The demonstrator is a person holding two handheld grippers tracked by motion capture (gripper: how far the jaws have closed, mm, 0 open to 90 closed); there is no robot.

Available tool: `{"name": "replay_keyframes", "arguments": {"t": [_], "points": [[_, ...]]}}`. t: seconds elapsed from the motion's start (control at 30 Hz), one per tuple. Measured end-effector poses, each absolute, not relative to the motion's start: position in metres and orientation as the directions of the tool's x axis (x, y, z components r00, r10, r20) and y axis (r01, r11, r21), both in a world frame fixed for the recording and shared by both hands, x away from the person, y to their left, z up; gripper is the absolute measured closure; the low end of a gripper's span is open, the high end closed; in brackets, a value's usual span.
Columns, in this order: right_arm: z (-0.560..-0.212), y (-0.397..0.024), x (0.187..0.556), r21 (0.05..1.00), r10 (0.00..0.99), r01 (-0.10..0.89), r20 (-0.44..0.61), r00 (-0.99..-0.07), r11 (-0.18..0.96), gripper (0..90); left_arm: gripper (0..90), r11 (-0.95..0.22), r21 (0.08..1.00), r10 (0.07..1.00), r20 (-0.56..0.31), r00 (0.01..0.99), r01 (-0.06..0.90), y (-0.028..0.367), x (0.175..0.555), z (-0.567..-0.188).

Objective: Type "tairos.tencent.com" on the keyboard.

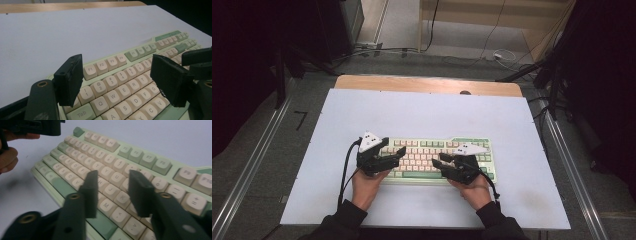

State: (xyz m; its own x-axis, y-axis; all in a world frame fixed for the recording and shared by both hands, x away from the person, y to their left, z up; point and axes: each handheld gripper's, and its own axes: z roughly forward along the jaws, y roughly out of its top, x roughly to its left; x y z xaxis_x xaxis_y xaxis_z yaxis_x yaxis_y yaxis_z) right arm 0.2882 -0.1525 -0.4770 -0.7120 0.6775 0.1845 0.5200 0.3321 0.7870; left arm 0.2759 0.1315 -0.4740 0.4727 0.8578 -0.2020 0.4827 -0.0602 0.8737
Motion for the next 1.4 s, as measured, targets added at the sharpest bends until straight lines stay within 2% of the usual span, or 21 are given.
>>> {"name": "replay_keyframes", "arguments": {"t": [0.13, 0.2, 1.4], "points": [[-0.482, -0.144, 0.29, 0.766, 0.66, 0.529, 0.189, -0.728, 0.365, 81.8, 27.2, -0.051, 0.87, 0.857, -0.214, 0.468, 0.491, 0.132, 0.277, -0.475], [-0.484, -0.141, 0.289, 0.764, 0.653, 0.525, 0.183, -0.735, 0.376, 87.3, 27.2, -0.049, 0.87, 0.856, -0.216, 0.469, 0.49, 0.132, 0.277, -0.476], [-0.49, -0.126, 0.286, 0.747, 0.636, 0.504, 0.144, -0.758, 0.432, 87.5, 27.2, -0.049, 0.861, 0.849, -0.231, 0.475, 0.506, 0.131, 0.278, -0.479]]}}
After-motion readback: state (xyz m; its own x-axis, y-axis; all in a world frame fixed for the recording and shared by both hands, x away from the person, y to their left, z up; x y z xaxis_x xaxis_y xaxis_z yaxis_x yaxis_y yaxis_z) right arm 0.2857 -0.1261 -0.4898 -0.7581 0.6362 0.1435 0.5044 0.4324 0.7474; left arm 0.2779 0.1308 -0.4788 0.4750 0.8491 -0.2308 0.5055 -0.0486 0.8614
